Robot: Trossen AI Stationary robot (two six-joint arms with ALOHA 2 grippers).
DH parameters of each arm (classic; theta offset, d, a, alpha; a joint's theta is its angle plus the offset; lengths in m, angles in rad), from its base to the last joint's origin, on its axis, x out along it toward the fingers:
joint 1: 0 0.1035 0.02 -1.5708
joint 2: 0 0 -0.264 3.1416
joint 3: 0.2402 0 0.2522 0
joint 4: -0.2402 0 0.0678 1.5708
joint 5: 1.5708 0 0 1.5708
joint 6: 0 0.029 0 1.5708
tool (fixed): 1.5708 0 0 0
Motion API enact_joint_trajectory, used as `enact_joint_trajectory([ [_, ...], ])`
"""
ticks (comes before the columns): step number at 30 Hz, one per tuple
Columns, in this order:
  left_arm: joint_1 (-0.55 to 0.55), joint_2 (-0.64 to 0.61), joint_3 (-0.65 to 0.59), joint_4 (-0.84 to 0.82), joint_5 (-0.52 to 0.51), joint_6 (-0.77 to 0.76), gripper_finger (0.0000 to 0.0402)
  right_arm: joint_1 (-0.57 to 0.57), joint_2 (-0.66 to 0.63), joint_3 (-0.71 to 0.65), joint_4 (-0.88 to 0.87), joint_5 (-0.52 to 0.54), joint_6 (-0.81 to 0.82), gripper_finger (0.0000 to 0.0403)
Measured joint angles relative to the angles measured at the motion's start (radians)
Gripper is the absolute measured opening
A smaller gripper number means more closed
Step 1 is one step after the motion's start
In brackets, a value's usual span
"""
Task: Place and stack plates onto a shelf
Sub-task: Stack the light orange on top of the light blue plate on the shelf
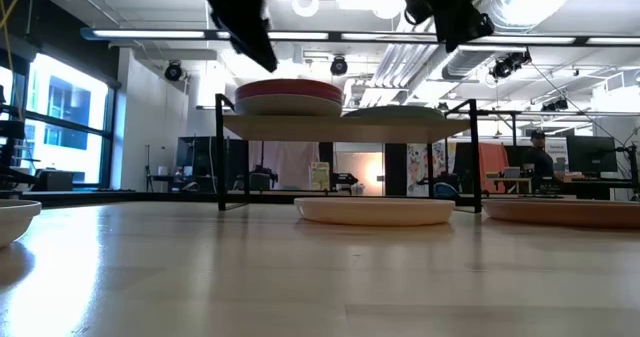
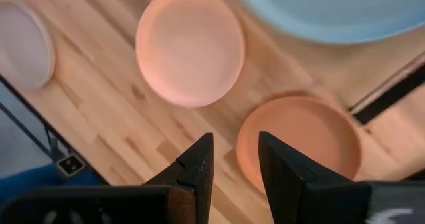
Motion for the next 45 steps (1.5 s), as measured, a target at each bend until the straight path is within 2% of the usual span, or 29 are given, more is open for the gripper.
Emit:
enact_joint_trajectory([
  [5, -0.045, 0.091, 0.0, 0.084, -0.01, 0.081, 0.0087, 0.107, 0.0, 0.0, 0.0, 0.007, 0.062, 0.0098],
  [11, -0.086, 0.202, 0.0, 0.105, -0.033, 0.146, 0.0087, 0.233, 0.0, 0.0, -0.005, 0.079, 0.151, 0.0098],
  [22, -0.145, 0.38, 0.0, 0.207, -0.071, 0.275, 0.0087, 0.416, 0.0, 0.0, -0.003, 0.146, 0.286, 0.0098],
  [29, -0.161, 0.443, 0.0, 0.269, -0.116, 0.333, 0.0087, 0.469, 0.0, 0.0, -0.003, 0.15, 0.314, 0.0098],
  [45, -0.165, 0.476, 0.002, 0.299, -0.112, 0.407, 0.0087, 0.497, 0.0, 0.0, -0.003, 0.18, 0.329, 0.0098],
])
